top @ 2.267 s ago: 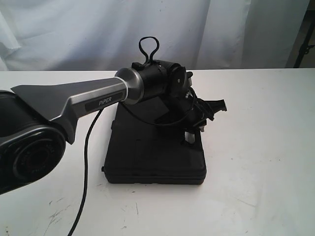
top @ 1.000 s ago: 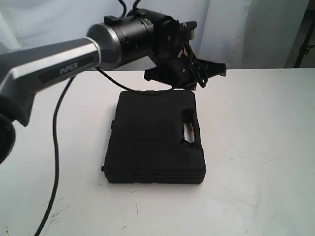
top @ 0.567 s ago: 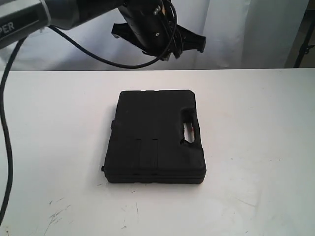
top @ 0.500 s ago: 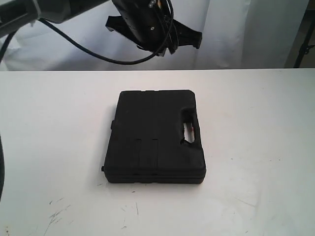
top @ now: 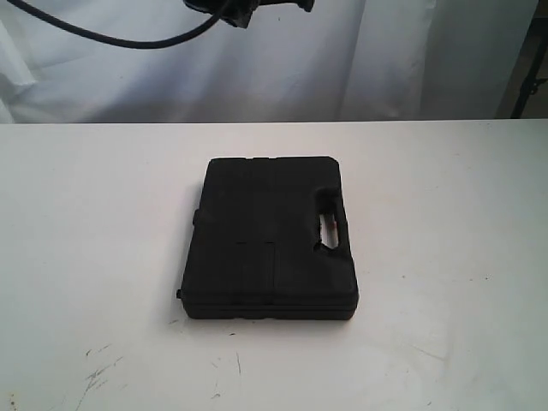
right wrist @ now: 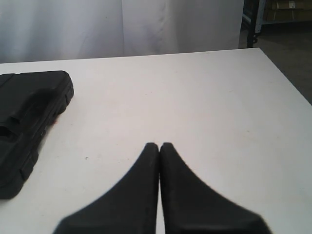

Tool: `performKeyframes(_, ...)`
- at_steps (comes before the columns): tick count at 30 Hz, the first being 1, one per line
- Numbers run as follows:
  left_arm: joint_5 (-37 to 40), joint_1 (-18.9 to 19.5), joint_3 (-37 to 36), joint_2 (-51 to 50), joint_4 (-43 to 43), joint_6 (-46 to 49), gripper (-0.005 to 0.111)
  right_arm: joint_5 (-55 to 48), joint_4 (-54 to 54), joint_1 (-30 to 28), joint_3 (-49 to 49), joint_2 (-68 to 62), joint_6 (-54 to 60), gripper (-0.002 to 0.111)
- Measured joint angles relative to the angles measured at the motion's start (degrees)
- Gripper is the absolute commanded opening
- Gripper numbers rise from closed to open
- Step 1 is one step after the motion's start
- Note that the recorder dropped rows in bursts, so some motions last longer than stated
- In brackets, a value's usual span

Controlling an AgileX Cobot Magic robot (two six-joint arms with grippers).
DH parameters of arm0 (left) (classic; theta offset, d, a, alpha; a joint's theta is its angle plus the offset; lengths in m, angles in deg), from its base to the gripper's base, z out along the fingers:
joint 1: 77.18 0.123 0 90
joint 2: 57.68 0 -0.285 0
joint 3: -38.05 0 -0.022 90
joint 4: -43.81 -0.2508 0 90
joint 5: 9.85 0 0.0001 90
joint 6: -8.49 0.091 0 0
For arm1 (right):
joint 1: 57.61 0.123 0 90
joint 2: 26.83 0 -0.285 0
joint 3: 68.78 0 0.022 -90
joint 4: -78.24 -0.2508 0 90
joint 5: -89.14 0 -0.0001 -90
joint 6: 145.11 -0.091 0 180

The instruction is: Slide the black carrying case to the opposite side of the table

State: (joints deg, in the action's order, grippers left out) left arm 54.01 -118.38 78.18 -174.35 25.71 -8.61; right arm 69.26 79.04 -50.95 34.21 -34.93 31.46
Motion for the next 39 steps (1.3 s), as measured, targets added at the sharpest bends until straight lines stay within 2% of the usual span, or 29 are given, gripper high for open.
performKeyframes(3, 2.4, 0.0, 0.0, 0.7, -0.4, 0.5, 0.0, 0.0, 0.0, 0.0, 0.0, 0.0, 0.0, 0.0)
performKeyframes(7, 5.4, 0.0, 0.0, 0.7, -5.4, -0.6, 0.0, 0.0, 0.0, 0.0, 0.0, 0.0, 0.0, 0.0)
performKeyframes(15, 6.2, 0.0, 0.0, 0.7, -10.4, -3.0, 0.0, 0.0, 0.0, 0.0, 0.0, 0.0, 0.0, 0.0)
performKeyframes(33, 6.2, 0.0, 0.0, 0.7, -11.1, -3.1, 0.0, 0.0, 0.0, 0.0, 0.0, 0.0, 0.0, 0.0)
performKeyframes(39, 5.2, 0.0, 0.0, 1.5, -8.7, -3.1, 0.0, 0.0, 0.0, 0.0, 0.0, 0.0, 0.0, 0.0)
